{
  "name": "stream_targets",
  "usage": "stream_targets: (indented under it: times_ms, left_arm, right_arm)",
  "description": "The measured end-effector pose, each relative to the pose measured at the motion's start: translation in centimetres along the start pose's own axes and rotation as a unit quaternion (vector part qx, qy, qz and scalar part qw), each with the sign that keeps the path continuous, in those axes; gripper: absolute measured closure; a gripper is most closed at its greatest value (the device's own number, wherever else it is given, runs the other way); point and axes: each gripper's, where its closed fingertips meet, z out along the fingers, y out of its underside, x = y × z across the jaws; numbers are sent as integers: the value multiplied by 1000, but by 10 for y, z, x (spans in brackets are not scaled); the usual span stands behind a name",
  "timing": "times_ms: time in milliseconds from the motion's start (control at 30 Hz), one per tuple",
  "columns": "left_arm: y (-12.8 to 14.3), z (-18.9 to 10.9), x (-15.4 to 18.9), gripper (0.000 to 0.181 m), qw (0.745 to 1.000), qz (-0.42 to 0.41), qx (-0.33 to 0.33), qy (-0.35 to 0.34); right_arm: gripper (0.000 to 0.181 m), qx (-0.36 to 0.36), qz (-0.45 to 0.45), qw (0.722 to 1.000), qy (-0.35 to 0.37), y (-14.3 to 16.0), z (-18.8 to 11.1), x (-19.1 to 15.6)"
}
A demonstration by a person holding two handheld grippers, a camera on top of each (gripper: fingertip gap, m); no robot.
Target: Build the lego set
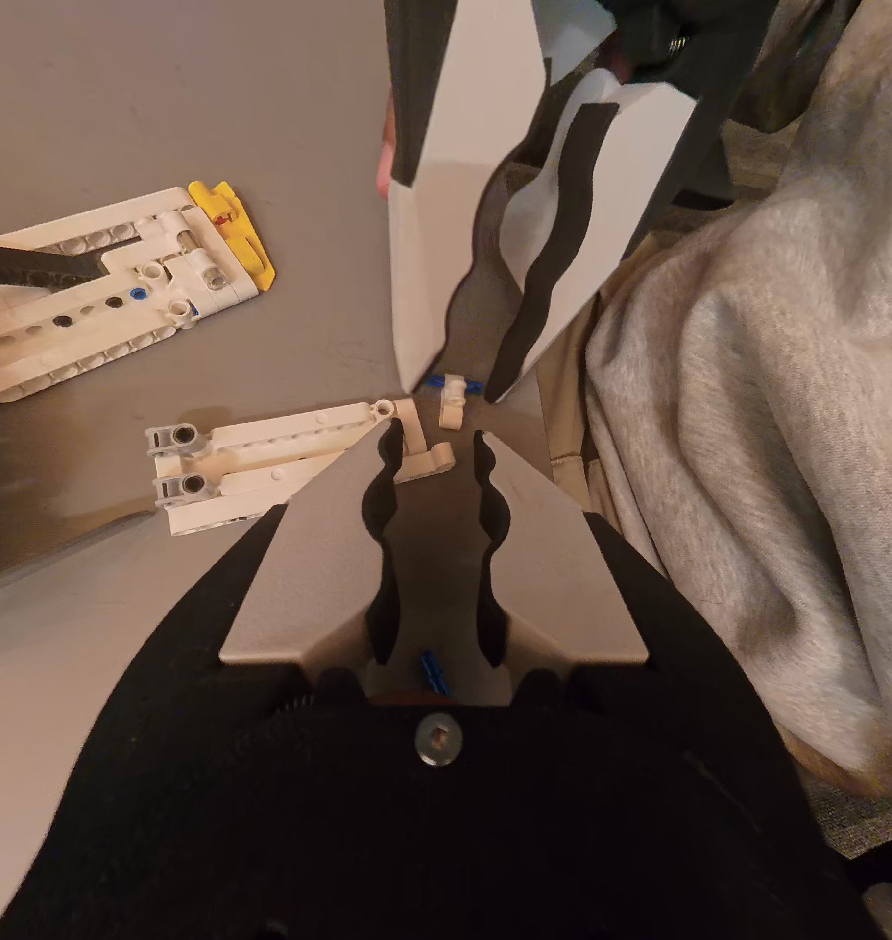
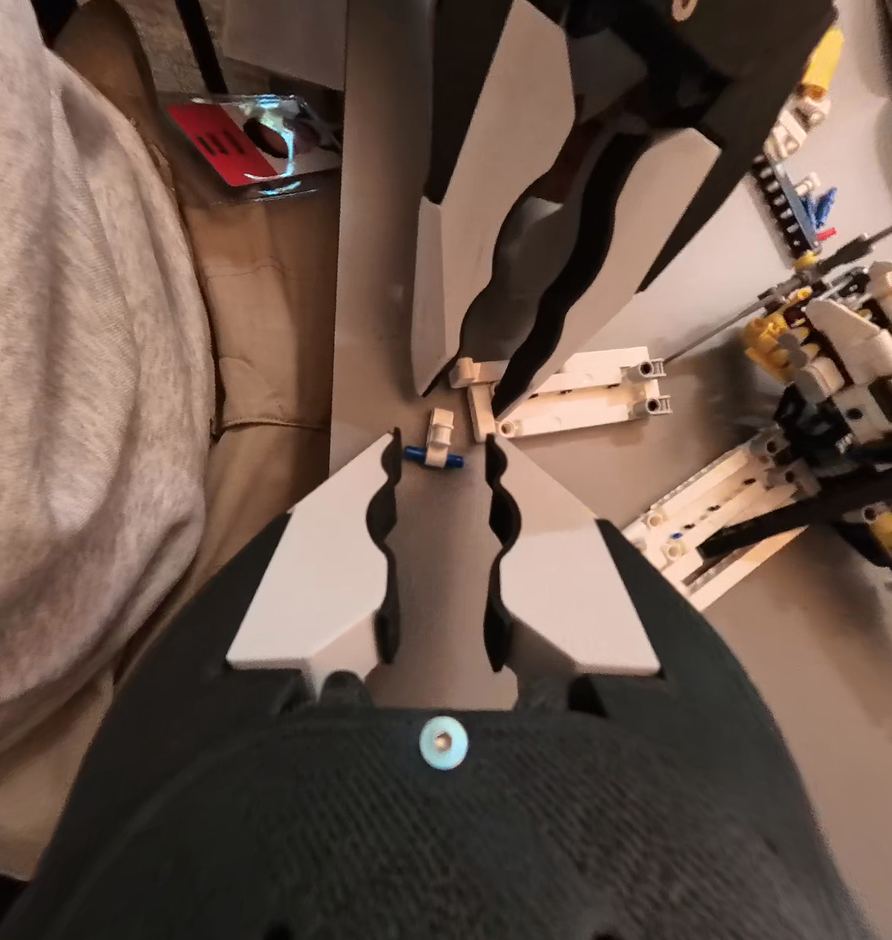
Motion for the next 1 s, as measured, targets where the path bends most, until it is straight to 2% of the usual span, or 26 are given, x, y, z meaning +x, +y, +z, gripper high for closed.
stream_targets:
  times_ms: [167, 300, 400, 567, 700, 767, 867, 1000]
  left_arm:
    - [0, 0, 1, 154, 1000, -3, 1, 4]
    - [0, 0, 1, 155, 1000, -2, 0, 3]
    - [0, 0, 0, 155, 1000, -1, 0, 1]
    - [-1, 2, 2, 155, 1000, 0, 0, -2]
    - [-1, 4, 6, 155, 1000, 4, -1, -4]
    - [-2, 5, 7, 154, 1000, 3, 0, -4]
    - [-4, 7, 9, 151, 1000, 3, 2, -8]
    - [-5, 9, 11, 145, 1000, 5, 3, -14]
  right_arm:
    - [144, 39, 94, 994, 45, 0, -11, 4]
    - [154, 72, 200, 973, 89, 3, -12, 3]
    - [154, 93, 242, 959, 115, 4, -8, -1]
    - [156, 102, 270, 947, 139, 11, -3, 2]
    - [175, 82, 264, 948, 159, 22, -9, 6]
    - [179, 74, 266, 947, 165, 31, -15, 8]
    - [172, 88, 273, 944, 162, 35, -20, 7]
    - [157, 115, 272, 944, 150, 23, -17, 7]
